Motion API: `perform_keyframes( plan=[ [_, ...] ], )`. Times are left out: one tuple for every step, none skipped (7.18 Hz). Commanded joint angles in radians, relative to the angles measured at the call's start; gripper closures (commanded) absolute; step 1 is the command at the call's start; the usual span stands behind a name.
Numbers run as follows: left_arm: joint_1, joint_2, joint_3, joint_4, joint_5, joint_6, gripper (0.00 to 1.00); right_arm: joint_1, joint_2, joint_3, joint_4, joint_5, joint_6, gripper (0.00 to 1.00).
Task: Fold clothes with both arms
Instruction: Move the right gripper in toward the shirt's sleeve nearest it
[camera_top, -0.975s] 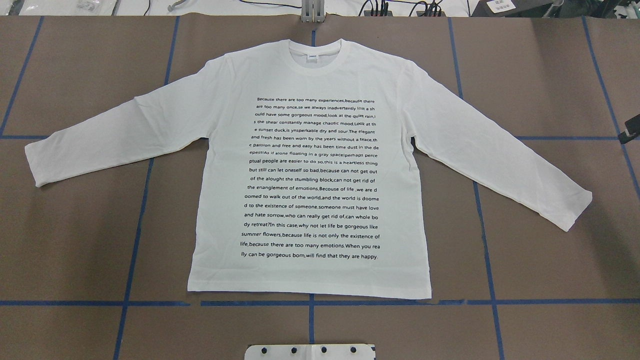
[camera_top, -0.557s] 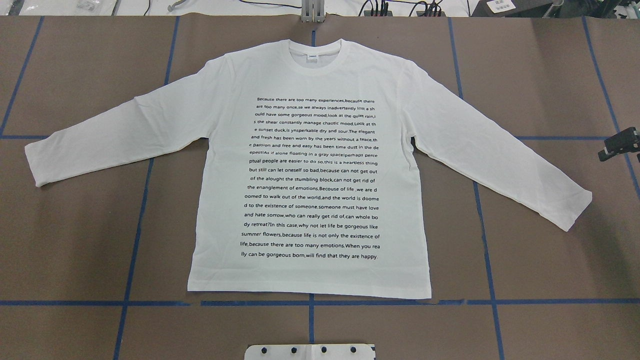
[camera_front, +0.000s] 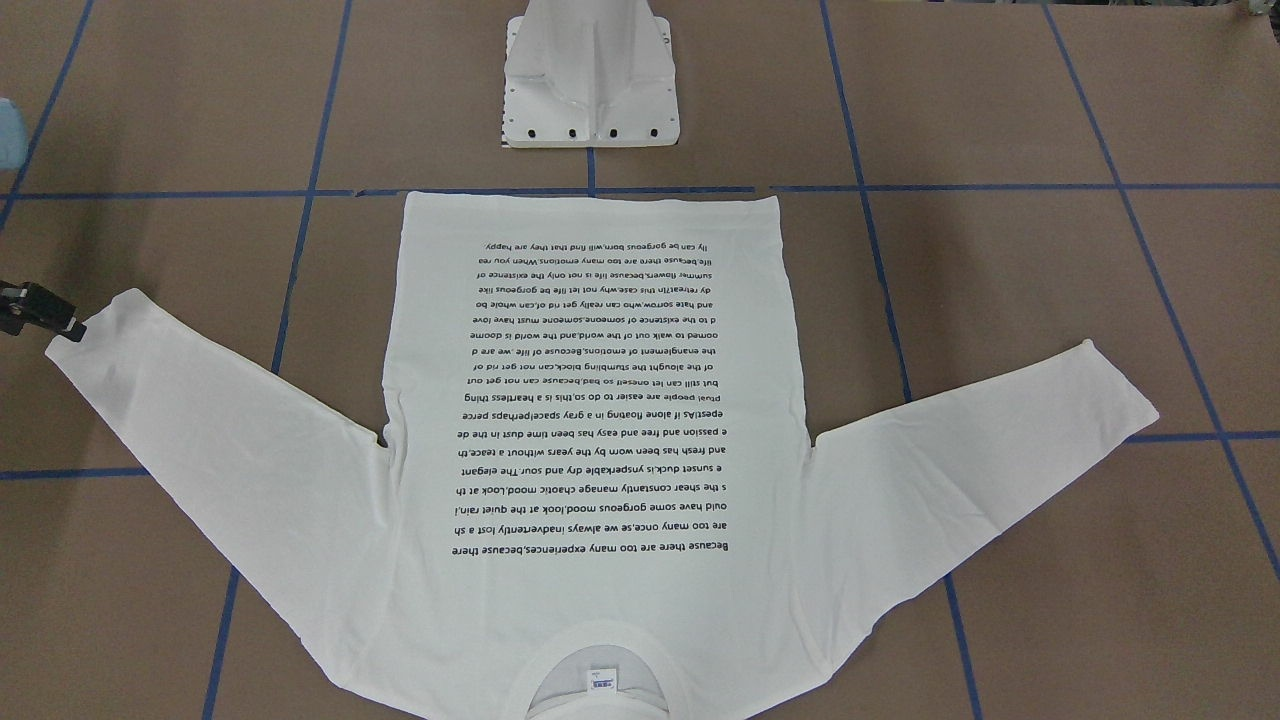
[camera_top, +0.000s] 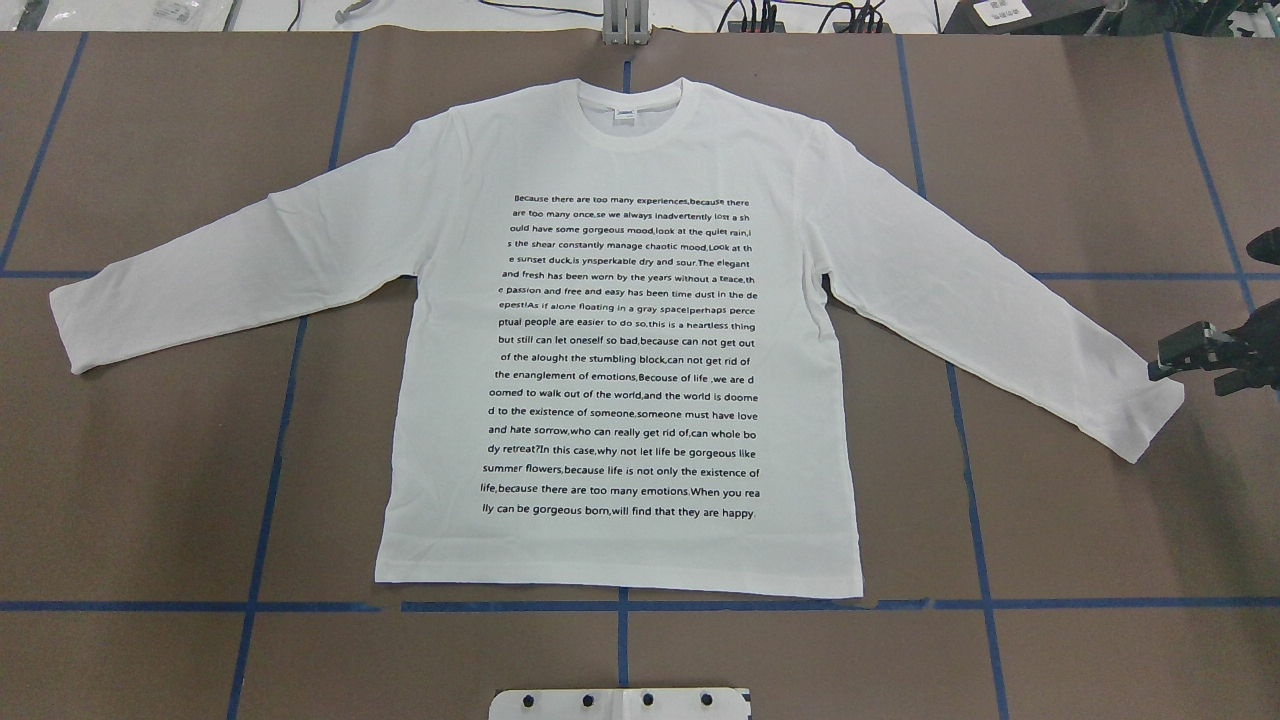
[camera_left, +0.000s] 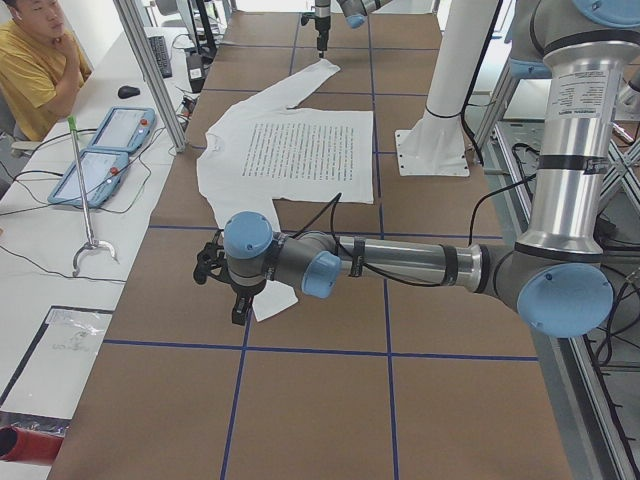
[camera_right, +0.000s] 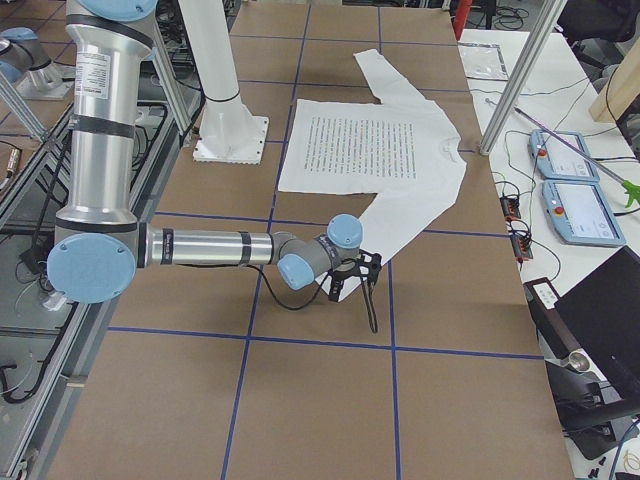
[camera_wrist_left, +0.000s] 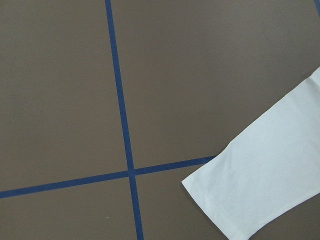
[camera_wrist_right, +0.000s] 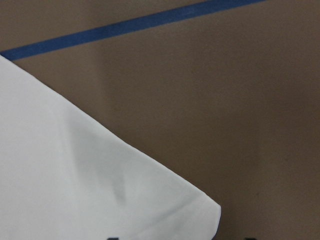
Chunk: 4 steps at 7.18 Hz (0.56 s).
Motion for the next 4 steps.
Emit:
perform_keyframes(
  plan=[
    [0.0, 0.0, -0.007, 0.0, -0.001, 0.001, 0.0, -0.009, 0.002, -0.031, 0.003, -0.003, 0.039, 0.13],
    [0.0, 0.0, -0.011, 0.0, -0.001, 0.001, 0.0, -0.017, 0.01, -0.04, 0.002, -0.004, 0.053, 0.13],
    [0.0, 0.0, -0.014, 0.0, 0.0, 0.003, 0.0, -0.02, 0.015, -0.054, 0.002, -0.004, 0.059, 0.15],
    [0.0, 0.0, -0.016, 0.0, 0.0, 0.003, 0.0, -0.022, 0.019, -0.057, 0.002, -0.003, 0.064, 0.19]
  ],
)
